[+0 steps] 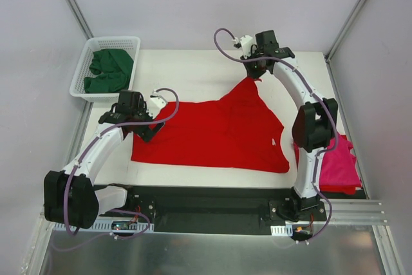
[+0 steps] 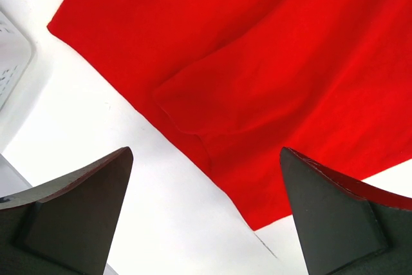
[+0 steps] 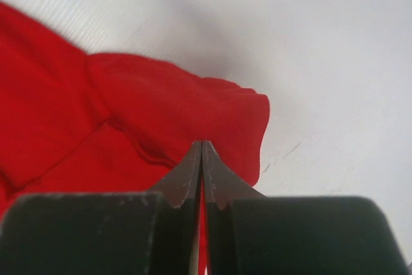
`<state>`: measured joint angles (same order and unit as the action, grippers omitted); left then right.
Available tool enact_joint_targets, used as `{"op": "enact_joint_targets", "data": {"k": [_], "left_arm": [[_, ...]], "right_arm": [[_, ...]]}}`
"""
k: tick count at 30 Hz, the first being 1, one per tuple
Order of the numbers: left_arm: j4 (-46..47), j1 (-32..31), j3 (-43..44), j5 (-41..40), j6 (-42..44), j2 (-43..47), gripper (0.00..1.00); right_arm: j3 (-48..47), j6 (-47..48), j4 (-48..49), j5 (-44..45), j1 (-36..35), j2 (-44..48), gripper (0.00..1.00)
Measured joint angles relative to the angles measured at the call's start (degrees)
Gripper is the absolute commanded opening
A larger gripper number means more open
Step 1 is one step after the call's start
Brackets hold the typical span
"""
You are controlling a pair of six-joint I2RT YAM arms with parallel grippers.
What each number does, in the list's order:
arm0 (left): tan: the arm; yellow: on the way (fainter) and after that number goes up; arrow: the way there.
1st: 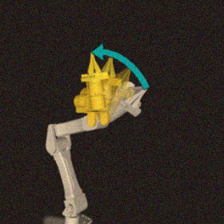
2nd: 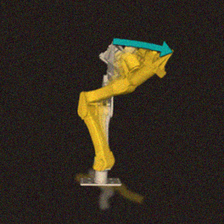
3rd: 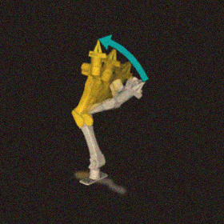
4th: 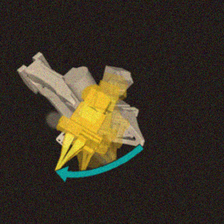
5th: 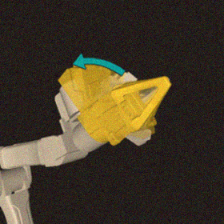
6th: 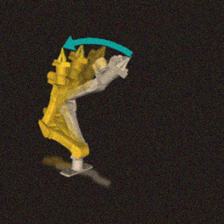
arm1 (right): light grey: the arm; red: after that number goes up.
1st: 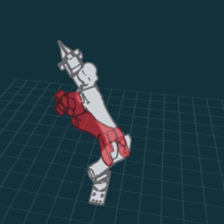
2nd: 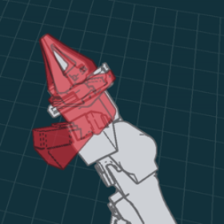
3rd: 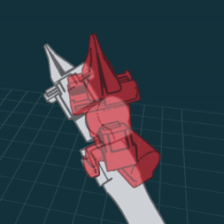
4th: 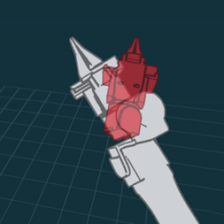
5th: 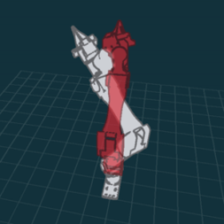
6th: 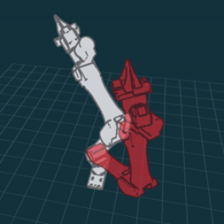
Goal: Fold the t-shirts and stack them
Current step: Grap the side of the flattened tshirt furthest away from the robot with both arms
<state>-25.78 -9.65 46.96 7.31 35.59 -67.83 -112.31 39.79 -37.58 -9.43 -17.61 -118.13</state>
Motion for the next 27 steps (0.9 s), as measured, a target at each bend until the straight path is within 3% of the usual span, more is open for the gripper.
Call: {"op": "enact_joint_targets", "data": {"k": [15, 27], "left_arm": [[-0.24, 0.0, 0.0, 0.07, 0.0, 0.72, 0.99], [-0.28, 0.0, 0.0, 0.13, 0.0, 1.29, 1.0]], "right_arm": [[12.07, 1.81, -4.7, -4.15, -0.9, 11.23, 0.01], [15.23, 3.78, -9.46, -8.9, -0.92, 15.19, 0.01]]}}
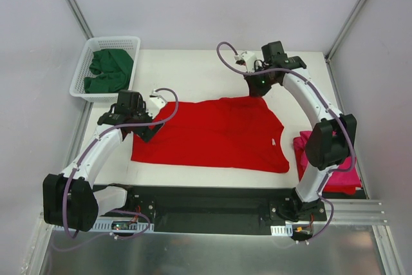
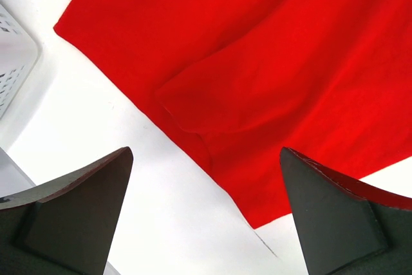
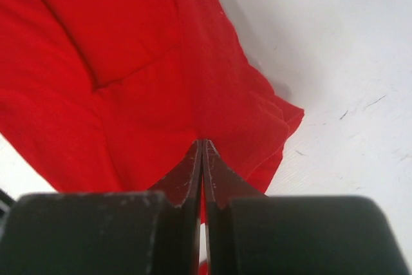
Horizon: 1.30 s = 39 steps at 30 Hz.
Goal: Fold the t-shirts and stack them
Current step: Grap the side of the flattened tshirt furthest away from the robot with both arms
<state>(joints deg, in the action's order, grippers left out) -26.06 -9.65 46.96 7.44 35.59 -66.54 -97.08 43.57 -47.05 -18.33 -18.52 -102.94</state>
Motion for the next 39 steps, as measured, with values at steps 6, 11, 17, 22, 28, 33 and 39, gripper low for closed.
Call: {"op": "enact_joint_targets", "data": {"k": [6, 11, 17, 22, 28, 33, 39], "left_arm": [[-0.07, 0.0, 0.0, 0.02, 0.0, 0.35, 0.99], [-0.17, 0.0, 0.0, 0.04, 0.0, 0.35, 0.99], [-0.26, 0.0, 0.0, 0.07, 0.0, 0.35, 0.99], [-0.39, 0.0, 0.0, 0.48, 0.0, 0.35, 0.99], [-0.42, 0.0, 0.0, 1.09, 0.02, 0.37, 0.99], [-0.44, 0.0, 0.0, 1.09, 0.15, 0.37, 0.99], [-0.44, 0.0, 0.0, 1.09, 0.26, 0.37, 0.99]], "right_arm": [[1.31, 1.14, -2.56, -1.14, 0.0, 2.89, 0.01], [1.44, 2.32, -4.33, -2.14, -0.11, 5.44, 0.01], [3.34, 3.56, -6.19, -2.45, -0.11, 7.48, 0.01], [5.18, 4.76, -7.54, -2.69, -0.17, 7.74, 0.01], [6.86, 5.75, -9.29, -3.15, -0.5, 8.5, 0.01], [7.58, 6.58, -10.69, -3.19, -0.81, 10.27, 0.01], [10.08, 7.15, -11.96, -3.21, -0.87, 13.64, 0.01]]}}
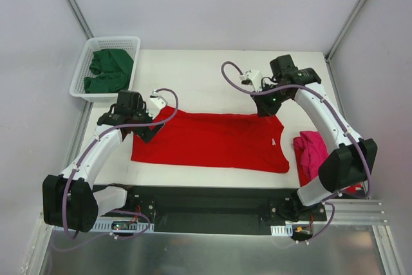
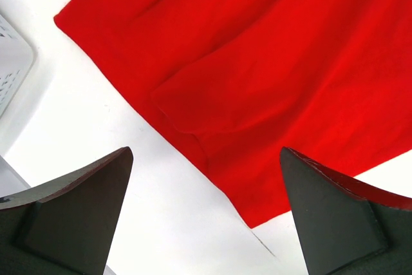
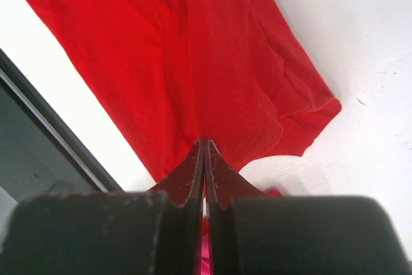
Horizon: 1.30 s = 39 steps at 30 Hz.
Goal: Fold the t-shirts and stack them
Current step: Grap the side of the flattened tshirt furthest away from the robot with both arms
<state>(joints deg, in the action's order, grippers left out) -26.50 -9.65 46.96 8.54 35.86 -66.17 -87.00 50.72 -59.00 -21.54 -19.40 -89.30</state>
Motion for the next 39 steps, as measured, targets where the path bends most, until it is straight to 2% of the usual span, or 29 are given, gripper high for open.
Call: {"op": "enact_joint_targets", "data": {"k": [23, 26, 34, 39], "left_arm": [[-0.39, 0.0, 0.57, -0.57, 2.4, -0.22, 0.99], [-0.63, 0.0, 2.95, -2.08, 6.62, -2.25, 0.99], [-0.22, 1.25, 6.82, -6.03, 26.23, -15.08, 0.99], [-0.87, 4.61, 16.94, -6.75, 32.35, -26.58, 0.99]], "right_arm": [[8.59, 1.88, -2.1, -0.39, -0.85, 4.39, 0.01], [9.79, 1.88, -1.6, -0.39, -0.9, 4.59, 0.01], [10.03, 1.88, -0.68, -0.46, -0.92, 4.66, 0.01], [10.14, 1.86, -0.35, -0.72, -0.92, 4.66, 0.01]]}}
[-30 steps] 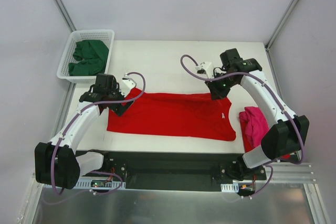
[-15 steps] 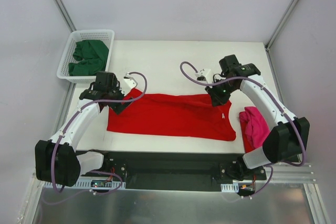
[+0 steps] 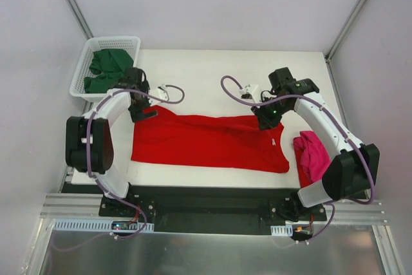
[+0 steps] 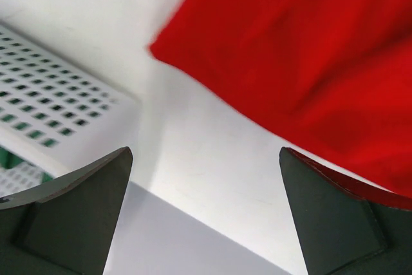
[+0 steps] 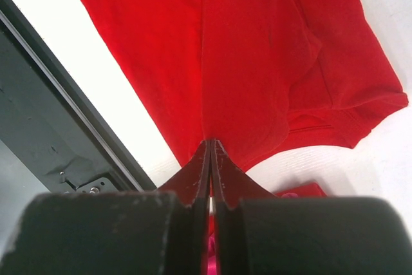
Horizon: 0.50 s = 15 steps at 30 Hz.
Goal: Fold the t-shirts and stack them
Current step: Grap the side of the flattened tshirt furthest away from the robot with both arms
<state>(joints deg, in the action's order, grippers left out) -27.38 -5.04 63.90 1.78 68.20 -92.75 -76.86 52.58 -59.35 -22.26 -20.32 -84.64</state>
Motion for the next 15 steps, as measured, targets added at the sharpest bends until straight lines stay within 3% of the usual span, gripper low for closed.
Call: {"op": "enact_joint_targets", "data": {"k": [8, 15], "left_arm": [[1.16, 1.29, 16.39, -1.36, 2.62, -11.96, 0.99], [1.11, 1.29, 18.47, -1.42, 4.37, -15.65, 0.98]], "right_arm": [[0.92, 0.0, 0.2, -0.11, -0.04, 0.0, 0.01], [0.92, 0.0, 0.22, -0.2, -0.04, -0.11, 0.01]]}}
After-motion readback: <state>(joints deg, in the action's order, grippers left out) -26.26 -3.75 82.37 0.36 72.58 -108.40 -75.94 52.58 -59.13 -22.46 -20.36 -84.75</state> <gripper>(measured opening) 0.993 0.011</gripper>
